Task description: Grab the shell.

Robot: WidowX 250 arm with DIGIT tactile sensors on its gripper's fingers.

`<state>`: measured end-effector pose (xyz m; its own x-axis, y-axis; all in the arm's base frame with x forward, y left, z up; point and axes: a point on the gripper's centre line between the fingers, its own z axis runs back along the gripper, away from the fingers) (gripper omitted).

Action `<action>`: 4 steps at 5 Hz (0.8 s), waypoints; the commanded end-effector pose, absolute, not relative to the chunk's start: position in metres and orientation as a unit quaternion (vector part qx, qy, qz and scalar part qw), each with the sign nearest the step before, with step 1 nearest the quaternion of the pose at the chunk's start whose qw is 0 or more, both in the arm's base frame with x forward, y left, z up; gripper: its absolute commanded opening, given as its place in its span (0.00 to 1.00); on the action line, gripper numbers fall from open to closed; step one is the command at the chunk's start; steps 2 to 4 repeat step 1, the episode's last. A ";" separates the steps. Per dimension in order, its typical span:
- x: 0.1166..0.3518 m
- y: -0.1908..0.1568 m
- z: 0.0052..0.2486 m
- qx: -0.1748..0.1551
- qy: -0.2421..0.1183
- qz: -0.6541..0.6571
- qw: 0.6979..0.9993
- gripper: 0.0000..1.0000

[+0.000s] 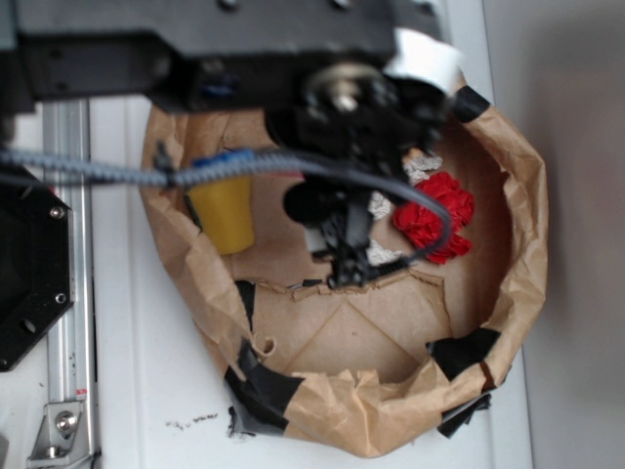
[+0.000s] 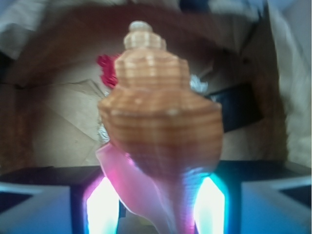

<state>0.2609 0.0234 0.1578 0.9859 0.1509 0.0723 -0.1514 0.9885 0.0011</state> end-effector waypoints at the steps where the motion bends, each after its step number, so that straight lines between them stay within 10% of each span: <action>1: 0.270 0.002 0.171 0.005 -0.044 0.045 0.998 0.00; 4: 0.270 0.002 0.171 0.005 -0.044 0.045 0.998 0.00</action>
